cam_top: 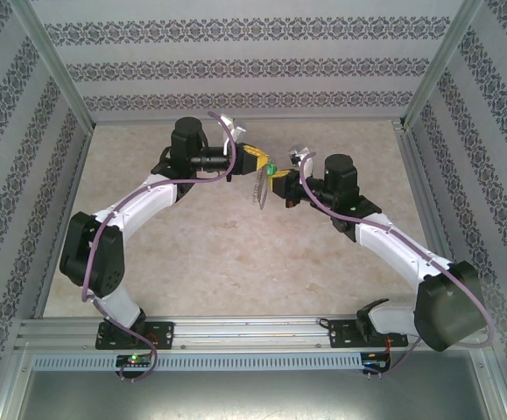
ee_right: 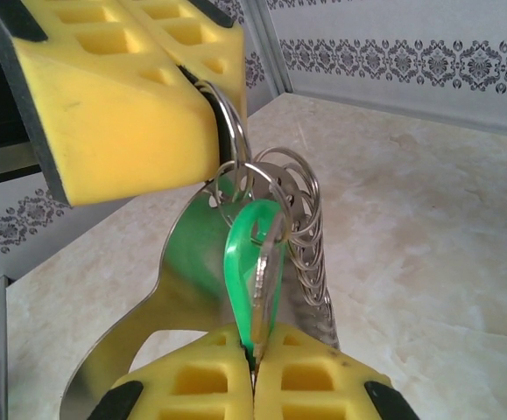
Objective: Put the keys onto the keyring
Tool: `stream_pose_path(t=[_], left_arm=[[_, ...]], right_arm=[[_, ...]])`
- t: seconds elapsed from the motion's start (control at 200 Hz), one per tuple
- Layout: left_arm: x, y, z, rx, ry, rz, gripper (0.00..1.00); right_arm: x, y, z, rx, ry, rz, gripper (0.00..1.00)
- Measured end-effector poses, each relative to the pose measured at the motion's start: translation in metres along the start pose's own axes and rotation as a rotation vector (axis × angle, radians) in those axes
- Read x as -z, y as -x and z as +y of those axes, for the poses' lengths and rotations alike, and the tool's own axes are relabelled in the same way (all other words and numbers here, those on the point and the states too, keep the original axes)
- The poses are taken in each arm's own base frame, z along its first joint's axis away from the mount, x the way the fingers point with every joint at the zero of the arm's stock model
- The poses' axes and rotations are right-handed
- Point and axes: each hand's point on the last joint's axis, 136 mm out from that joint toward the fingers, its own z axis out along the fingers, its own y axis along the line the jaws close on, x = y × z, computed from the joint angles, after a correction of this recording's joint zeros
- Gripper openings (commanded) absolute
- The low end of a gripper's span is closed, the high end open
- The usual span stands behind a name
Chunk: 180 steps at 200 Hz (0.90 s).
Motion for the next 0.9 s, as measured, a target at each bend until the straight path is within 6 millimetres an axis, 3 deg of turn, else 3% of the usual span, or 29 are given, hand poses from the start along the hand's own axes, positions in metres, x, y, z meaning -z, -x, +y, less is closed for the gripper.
stream_pose_path(t=[0.385,0.43,0.51,0.6,0.739,0.899], left_arm=[[0.000,0.000,0.000,-0.001,0.002,-0.001,0.00],[0.000,0.000,0.000,-0.001,0.003,-0.001,0.00],[0.000,0.000,0.000,0.001,0.003,-0.001,0.00],[0.000,0.000,0.000,0.004,0.003,-0.002,0.00],[0.000,0.000,0.000,0.006,0.003,-0.002,0.00],[0.000,0.001,0.000,0.009,0.002,-0.004,0.00]], right_arm=[[-0.003,-0.005,0.010,0.005,0.033,0.021,0.01],[-0.003,-0.006,0.010,0.004,0.033,0.024,0.05],[-0.003,-0.008,0.009,0.003,0.030,0.031,0.29],[-0.003,-0.011,0.008,0.011,0.027,0.038,0.38],[0.005,-0.017,0.004,0.001,0.009,0.042,0.41],[0.030,-0.020,-0.008,-0.024,-0.048,0.007,0.42]])
